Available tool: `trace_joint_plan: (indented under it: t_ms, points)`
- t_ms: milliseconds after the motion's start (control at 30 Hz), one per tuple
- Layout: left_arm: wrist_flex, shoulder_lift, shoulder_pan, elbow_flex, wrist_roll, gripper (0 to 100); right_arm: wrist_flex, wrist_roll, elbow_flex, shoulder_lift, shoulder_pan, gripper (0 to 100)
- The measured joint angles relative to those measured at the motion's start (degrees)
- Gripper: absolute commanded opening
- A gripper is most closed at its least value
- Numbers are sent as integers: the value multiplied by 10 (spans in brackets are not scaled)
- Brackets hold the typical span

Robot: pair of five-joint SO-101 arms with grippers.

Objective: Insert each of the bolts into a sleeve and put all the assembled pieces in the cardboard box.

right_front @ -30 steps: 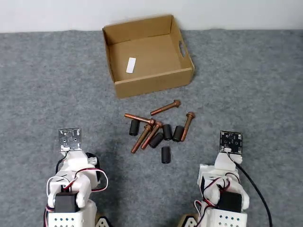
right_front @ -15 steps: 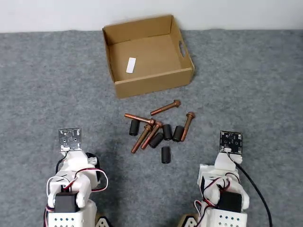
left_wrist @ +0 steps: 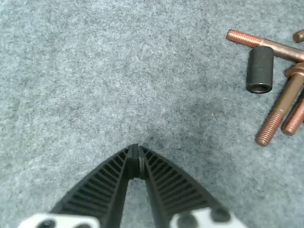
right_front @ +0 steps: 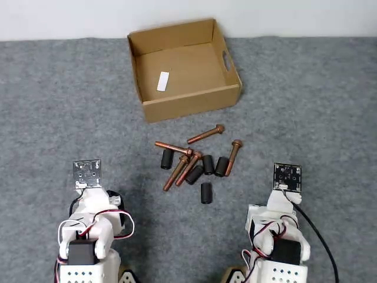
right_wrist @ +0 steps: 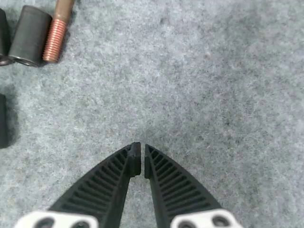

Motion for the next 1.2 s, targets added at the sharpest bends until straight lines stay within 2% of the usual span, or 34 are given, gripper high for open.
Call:
trace_joint_plan:
  t_ms: [267, 400, 500, 667, 933, 1200]
  points:
    - [0, 0, 0, 0, 0, 5, -41, 0, -34, 0, 6, 8]
    - [0, 0, 0, 0, 0, 5, -26, -1, -129, 0, -51, 8]
    - [0, 0, 0, 0, 0, 5, -19, -29, -206, 30, -105, 8]
    - [0, 0, 0, 0, 0, 5, -36, -92, -287, 149, -165, 8]
    - [0, 0, 0, 0, 0, 5, -97, -207, -406, 424, -222, 9]
    - [0, 0, 0, 0, 0, 5, -97, -323, -570, 695, -232, 9]
